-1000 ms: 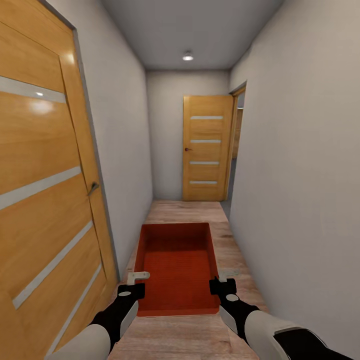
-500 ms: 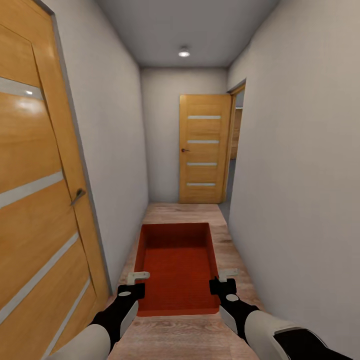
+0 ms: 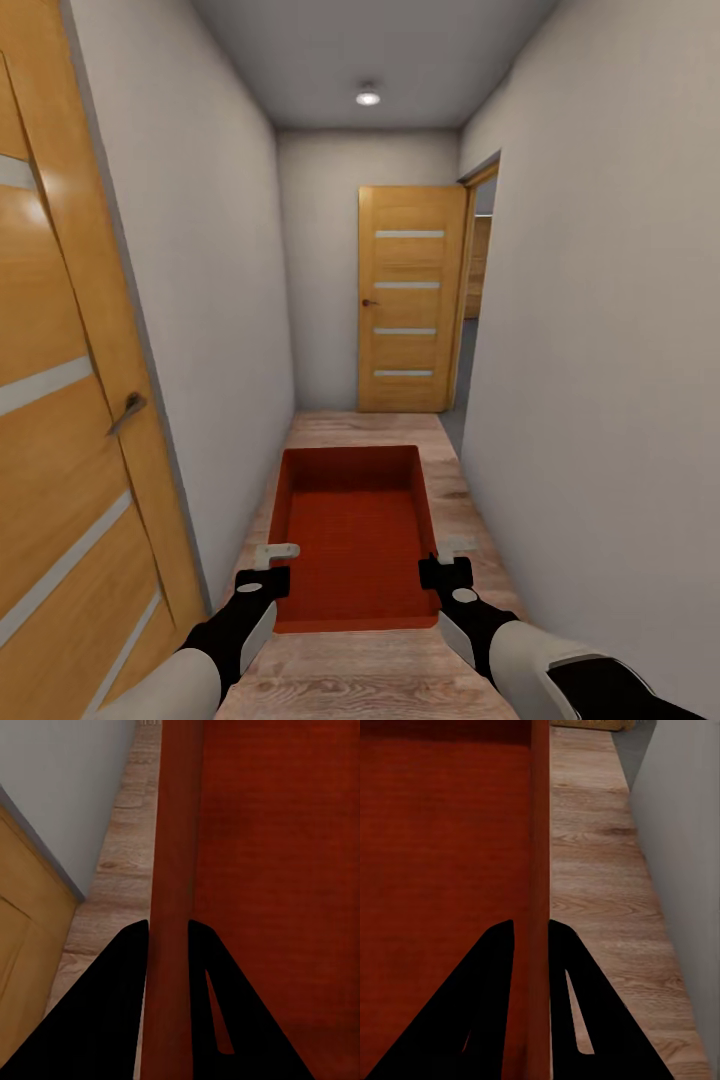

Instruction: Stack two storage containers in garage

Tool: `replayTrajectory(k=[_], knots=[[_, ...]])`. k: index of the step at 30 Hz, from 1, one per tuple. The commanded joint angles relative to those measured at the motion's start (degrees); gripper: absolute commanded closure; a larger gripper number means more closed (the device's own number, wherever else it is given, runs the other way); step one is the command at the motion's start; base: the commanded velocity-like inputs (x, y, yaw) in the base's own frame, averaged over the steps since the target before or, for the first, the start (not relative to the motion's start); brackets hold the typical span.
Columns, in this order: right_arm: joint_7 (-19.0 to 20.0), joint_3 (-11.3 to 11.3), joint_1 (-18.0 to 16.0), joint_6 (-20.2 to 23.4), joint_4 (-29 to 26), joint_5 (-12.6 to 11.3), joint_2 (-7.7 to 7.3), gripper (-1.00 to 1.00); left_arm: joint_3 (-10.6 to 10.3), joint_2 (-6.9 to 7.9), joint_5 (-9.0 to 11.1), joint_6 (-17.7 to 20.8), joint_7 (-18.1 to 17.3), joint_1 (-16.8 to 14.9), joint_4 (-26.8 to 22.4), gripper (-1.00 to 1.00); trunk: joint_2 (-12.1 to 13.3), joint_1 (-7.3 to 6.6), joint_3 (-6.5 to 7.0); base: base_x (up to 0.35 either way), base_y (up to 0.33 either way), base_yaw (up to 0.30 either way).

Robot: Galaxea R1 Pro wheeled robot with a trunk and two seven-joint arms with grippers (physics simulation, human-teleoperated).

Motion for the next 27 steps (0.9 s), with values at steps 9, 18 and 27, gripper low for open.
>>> replayTrajectory(k=[9, 18, 27], knots=[[0.08, -1.78, -0.01, 0.16, 0.14, 0.75, 0.04, 1.0, 1.16, 0.03, -1.39, -0.08, 1.79, -0.07, -0.38, 1.0, -0.06, 0.04, -0.08, 0.322, 0.0, 0.0], [0.08, -1.78, -0.01, 0.16, 0.14, 0.75, 0.05, 1.0, 1.16, 0.03, -1.39, -0.08, 1.79, -0.07, -0.36, 1.0, -0.06, 0.04, -0.08, 0.322, 0.0, 0.0], [0.08, -1.78, -0.01, 0.16, 0.14, 0.73, 0.04, 1.0, 1.16, 0.03, -1.39, -0.08, 1.79, -0.07, -0.35, 1.0, -0.06, 0.04, -0.08, 0.322, 0.0, 0.0]])
